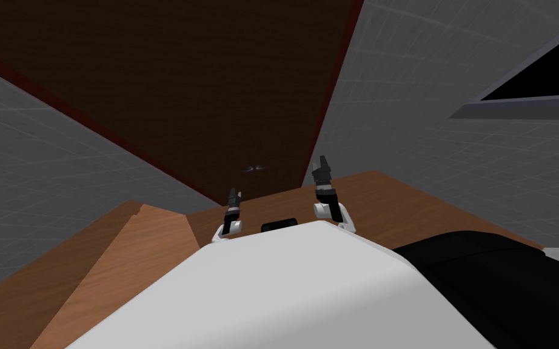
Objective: Pull the door open
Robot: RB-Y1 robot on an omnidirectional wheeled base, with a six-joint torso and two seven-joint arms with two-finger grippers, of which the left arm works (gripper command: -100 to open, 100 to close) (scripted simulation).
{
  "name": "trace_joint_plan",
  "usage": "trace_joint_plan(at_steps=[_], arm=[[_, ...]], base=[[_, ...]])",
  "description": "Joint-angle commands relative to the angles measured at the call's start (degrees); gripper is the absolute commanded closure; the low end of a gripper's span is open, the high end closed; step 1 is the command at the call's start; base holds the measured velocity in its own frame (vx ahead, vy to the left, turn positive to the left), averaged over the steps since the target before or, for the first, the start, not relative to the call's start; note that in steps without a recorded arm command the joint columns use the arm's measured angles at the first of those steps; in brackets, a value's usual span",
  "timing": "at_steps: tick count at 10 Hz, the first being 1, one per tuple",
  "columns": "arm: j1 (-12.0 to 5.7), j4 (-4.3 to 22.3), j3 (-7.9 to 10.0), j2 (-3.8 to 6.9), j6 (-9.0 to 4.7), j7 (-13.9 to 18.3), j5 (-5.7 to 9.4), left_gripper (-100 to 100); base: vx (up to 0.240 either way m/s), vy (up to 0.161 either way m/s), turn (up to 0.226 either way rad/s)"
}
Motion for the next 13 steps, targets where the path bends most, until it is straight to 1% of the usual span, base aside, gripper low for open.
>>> trace_joint_plan(at_steps=[1,5,13], arm=[[-1.12,2.56,0.05,-0.04,-0.49,-0.12,0.14,-100],[-3.04,7.87,0.21,0.52,-1.43,0.12,0.62,-100],[-6.42,17.13,0.47,1.44,-3.06,0.55,1.44,-100]], base=[[0.099,-0.013,-0.004],[0.107,-0.011,-0.006],[0.094,-0.007,-0.005]])
